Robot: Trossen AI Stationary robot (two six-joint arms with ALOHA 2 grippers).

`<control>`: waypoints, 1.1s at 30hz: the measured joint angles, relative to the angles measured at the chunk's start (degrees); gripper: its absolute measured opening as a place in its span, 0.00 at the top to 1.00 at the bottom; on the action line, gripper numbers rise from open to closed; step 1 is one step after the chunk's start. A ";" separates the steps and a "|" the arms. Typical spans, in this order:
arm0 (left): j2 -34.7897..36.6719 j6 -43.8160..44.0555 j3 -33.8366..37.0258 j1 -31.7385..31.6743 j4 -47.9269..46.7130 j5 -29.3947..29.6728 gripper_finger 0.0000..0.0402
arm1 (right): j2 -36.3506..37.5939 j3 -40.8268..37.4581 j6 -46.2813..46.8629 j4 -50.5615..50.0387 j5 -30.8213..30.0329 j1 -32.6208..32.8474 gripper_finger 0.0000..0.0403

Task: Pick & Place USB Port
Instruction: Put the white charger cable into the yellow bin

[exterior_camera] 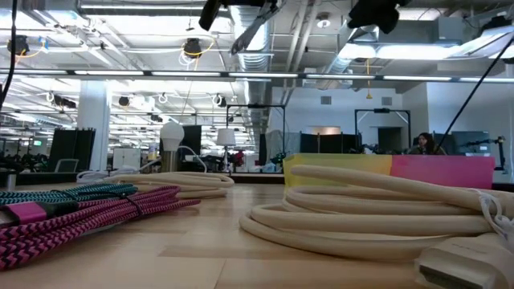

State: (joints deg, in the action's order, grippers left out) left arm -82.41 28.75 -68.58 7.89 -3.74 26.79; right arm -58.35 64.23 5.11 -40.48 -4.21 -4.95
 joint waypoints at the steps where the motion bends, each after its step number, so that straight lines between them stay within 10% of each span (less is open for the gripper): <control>1: 0.00 -1.29 0.00 -0.56 0.50 -0.55 0.97 | -0.48 0.00 -1.06 0.47 1.18 0.00 0.71; 7: -0.03 -9.20 0.00 -3.15 6.12 -5.64 0.97 | -1.81 0.00 -5.12 5.21 9.08 0.00 0.71; 33: -0.04 -16.32 -0.02 -6.17 18.41 -14.13 0.97 | -14.69 -0.06 1.85 26.33 9.51 2.40 0.77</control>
State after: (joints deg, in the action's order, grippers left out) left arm -82.46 12.43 -68.60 1.72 14.68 12.67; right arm -73.04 64.16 6.97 -14.15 5.30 -2.55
